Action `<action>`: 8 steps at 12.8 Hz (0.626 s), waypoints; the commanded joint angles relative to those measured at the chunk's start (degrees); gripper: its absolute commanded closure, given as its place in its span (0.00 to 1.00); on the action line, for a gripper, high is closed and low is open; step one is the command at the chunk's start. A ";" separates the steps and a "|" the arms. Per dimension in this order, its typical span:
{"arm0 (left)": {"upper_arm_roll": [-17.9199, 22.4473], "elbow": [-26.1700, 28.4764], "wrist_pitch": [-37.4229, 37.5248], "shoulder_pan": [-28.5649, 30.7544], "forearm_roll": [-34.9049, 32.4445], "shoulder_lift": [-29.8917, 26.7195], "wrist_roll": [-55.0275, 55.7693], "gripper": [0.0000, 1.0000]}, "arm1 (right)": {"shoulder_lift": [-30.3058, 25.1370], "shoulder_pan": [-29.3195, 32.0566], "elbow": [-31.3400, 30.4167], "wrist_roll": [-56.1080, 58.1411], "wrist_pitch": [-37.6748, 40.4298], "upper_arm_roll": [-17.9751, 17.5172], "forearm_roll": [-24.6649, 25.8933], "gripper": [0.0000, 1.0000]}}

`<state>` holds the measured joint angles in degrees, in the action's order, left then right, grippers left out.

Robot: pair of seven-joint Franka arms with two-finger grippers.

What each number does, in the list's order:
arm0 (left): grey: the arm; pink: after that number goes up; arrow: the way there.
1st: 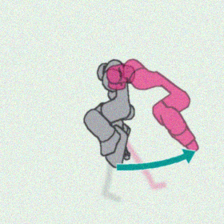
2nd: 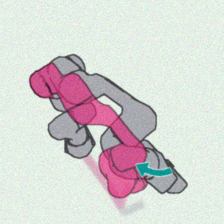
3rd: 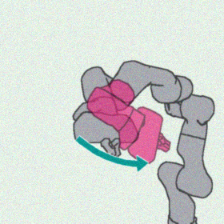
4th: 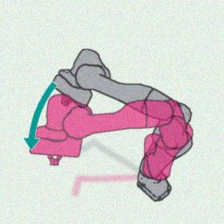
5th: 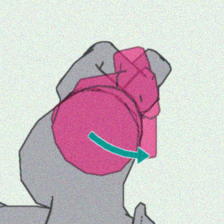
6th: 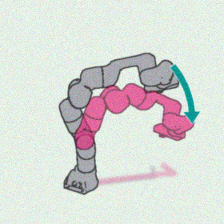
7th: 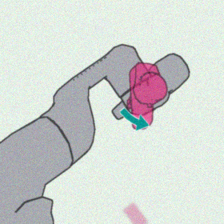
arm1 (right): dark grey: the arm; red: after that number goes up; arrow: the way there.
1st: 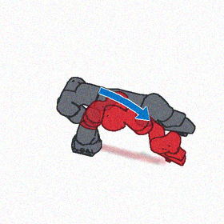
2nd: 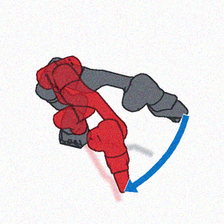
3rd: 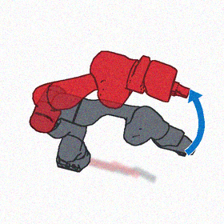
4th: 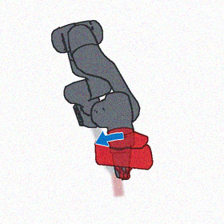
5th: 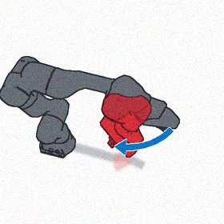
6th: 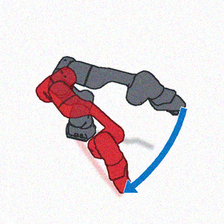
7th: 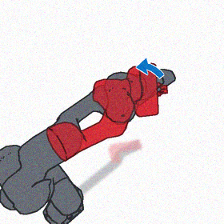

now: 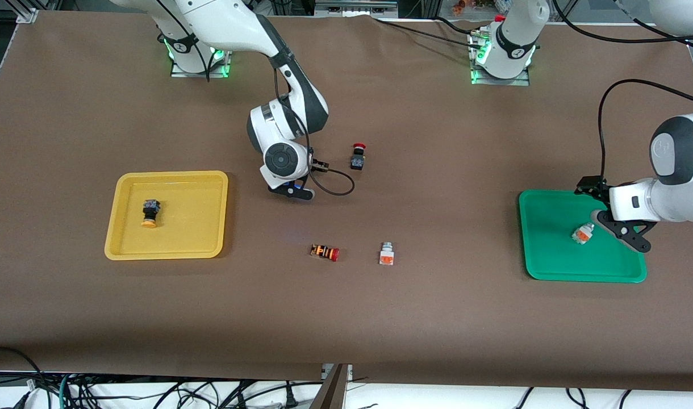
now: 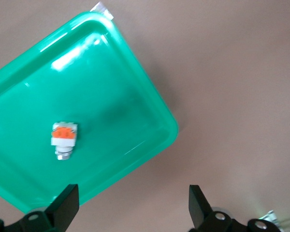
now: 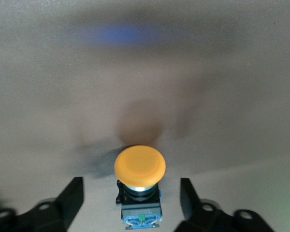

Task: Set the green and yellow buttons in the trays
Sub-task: 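Release the white button in the green tray with the left gripper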

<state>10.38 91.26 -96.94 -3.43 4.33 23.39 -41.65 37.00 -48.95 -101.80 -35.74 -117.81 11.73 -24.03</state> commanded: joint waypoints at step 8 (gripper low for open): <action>-8.61 -0.82 -3.95 -2.19 11.58 0.60 24.58 0.00 | -2.28 -0.45 -1.13 0.75 -0.14 0.40 -1.11 0.82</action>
<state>2.77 90.97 -99.03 -5.33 14.62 23.52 -20.80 36.81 -49.00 -101.79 -35.71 -117.93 11.73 -24.03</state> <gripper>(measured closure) 0.000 0.674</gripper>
